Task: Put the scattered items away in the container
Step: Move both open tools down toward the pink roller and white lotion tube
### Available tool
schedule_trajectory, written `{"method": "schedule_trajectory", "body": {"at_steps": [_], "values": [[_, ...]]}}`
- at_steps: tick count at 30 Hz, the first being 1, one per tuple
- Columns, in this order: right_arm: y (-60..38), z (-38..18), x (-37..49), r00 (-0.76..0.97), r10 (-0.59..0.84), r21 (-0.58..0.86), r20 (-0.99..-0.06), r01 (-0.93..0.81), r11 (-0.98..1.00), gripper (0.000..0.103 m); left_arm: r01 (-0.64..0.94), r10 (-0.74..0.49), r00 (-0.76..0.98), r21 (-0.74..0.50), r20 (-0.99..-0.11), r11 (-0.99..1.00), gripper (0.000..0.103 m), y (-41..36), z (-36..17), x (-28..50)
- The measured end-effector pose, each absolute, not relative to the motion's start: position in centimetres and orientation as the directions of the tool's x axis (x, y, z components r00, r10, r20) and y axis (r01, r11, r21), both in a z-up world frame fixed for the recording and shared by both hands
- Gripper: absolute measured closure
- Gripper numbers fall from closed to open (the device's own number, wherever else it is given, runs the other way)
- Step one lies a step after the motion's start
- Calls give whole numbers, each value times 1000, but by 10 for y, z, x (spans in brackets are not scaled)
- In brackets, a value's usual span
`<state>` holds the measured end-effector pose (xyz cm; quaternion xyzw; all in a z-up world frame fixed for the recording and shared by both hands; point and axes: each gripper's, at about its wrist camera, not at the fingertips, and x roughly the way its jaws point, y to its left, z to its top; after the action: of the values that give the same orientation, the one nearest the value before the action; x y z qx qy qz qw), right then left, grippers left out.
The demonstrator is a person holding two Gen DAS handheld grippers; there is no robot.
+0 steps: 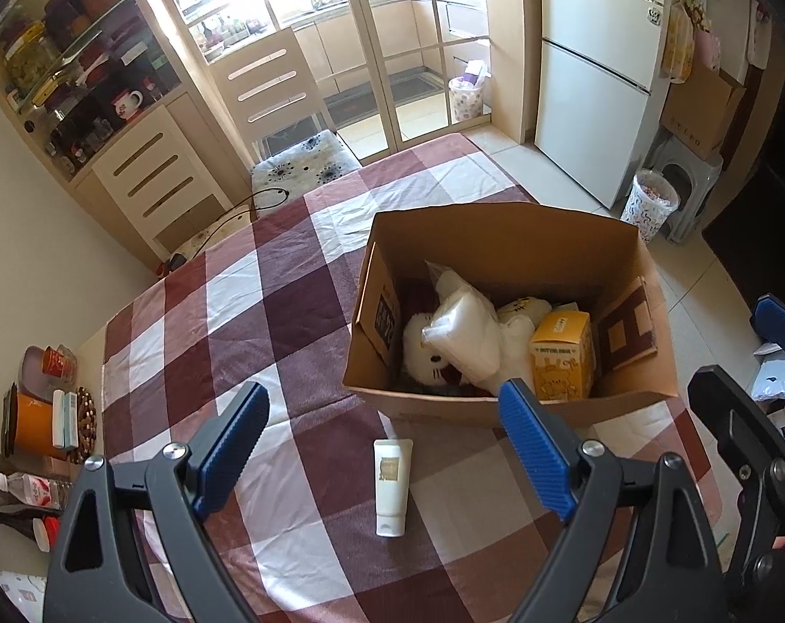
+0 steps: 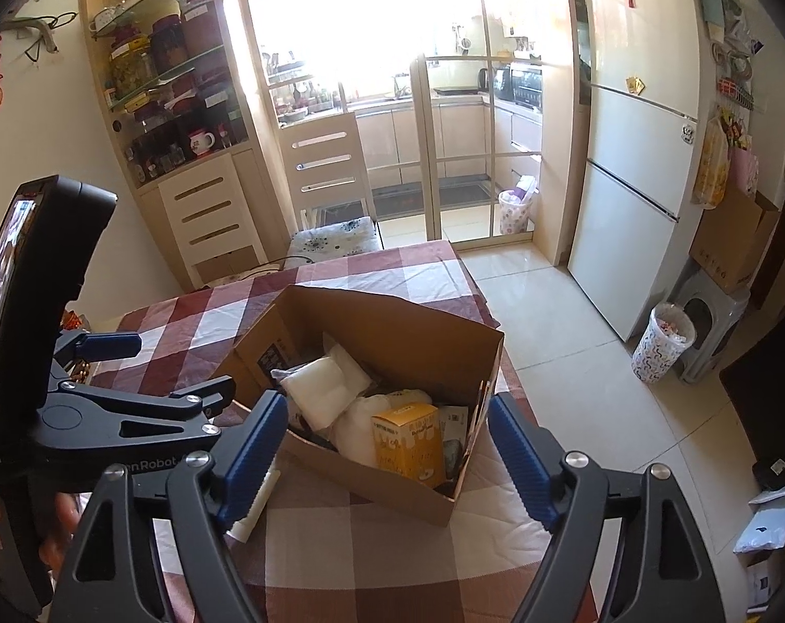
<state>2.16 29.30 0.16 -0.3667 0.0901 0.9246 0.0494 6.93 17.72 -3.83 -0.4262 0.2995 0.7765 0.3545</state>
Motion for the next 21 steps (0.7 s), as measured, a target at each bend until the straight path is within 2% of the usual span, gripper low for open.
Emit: {"method": "schedule_trajectory", "body": {"at_steps": [12,21], "values": [[281,8,47,-738,11,127,-675,-130,-983,21,-797,313,-400,159,-861,-583,12,147,-27,88],[250,-5,55,-735,-27,113,-677,-68,-991,21,-775,301,-400,144,-865,-615,12,103,-39,85]]}}
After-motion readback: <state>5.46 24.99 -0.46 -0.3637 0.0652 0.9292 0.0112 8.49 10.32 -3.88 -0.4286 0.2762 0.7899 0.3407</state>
